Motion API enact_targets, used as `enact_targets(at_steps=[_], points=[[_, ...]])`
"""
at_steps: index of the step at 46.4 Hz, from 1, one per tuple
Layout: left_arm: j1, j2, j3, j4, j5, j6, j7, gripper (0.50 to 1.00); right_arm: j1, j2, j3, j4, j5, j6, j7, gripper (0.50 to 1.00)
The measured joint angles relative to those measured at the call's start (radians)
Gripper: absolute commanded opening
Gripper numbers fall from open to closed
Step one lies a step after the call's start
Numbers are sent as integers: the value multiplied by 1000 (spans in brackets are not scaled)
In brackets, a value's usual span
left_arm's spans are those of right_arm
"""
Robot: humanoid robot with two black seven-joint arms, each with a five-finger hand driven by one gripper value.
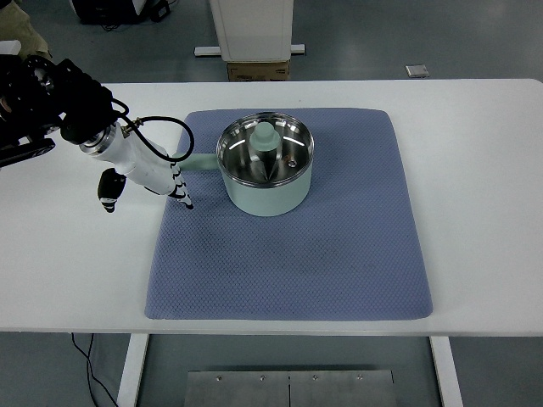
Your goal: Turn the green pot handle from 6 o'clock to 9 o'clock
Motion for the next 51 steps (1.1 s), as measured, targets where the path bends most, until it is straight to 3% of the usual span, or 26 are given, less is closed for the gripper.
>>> enact_targets(at_steps=[22, 51], points=[[9, -6, -2, -67, -66, 5, 0, 1000, 0, 0, 0, 0, 0, 0, 0, 1000], [45, -53, -80, -155, -366, -6, 0, 1000, 0, 0, 0, 0, 0, 0, 0, 1000]])
